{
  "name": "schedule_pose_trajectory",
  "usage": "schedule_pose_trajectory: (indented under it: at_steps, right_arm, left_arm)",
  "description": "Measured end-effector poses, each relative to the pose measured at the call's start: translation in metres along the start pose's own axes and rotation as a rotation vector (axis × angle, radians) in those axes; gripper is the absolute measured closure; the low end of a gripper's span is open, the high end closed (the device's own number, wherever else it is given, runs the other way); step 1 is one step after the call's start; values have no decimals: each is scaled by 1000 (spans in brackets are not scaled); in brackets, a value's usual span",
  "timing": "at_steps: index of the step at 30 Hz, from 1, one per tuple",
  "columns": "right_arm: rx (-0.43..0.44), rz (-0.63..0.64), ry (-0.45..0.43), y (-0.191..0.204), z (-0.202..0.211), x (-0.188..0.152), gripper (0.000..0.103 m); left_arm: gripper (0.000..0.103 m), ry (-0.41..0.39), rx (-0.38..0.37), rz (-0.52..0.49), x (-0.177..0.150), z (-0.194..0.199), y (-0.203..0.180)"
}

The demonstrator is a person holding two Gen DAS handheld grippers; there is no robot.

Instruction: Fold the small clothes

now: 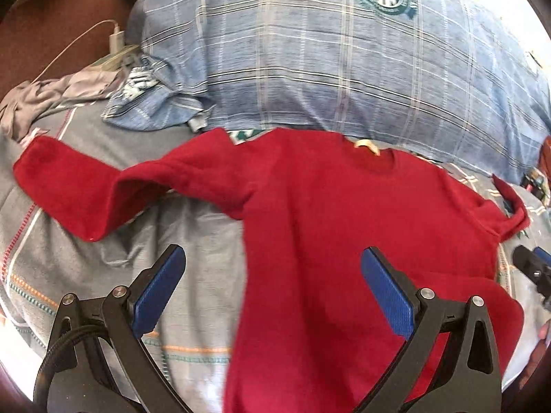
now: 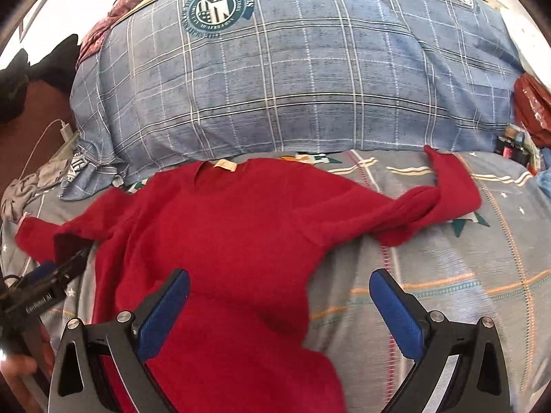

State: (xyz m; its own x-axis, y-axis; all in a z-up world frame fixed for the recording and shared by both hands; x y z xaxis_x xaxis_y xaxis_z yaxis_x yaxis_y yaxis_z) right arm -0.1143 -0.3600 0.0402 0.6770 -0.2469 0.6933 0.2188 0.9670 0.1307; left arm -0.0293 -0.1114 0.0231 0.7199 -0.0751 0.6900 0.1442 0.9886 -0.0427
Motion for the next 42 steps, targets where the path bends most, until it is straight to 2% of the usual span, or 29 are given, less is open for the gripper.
schedule_pose_trajectory:
  at_steps: [12,16,27,42]
  right_arm:
    - [-46,42,-22,21,-9,4,0]
    - [-44,53,-14,25,-14,3,0]
    - [-120,136,-31,38,-25,10,0]
    - [-137,149,-22,46,-39,12,0]
  left_arm:
    - [1,3,-13,-12,3,-10,-19]
    - [1,6,-4,-6,3,-13,-17]
    - [1,2,9,-6,5,-23,-16]
    - [1,9,12,15,7,-31,-11]
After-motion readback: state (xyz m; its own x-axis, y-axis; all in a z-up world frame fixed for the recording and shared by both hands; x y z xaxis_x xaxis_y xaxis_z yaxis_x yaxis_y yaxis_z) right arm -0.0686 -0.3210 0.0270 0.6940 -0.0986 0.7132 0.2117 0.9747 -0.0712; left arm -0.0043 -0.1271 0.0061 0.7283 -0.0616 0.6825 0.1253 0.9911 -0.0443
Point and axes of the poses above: each gripper's, at about its wrist camera, not at the fingertips, and z roughly against the way its jaws point, y to its left, x to its top, the point moved 9 cm from there along -z, roughly the way its jaws point, and after that the axes turned 1 degree about z, right-handed, at the moved point
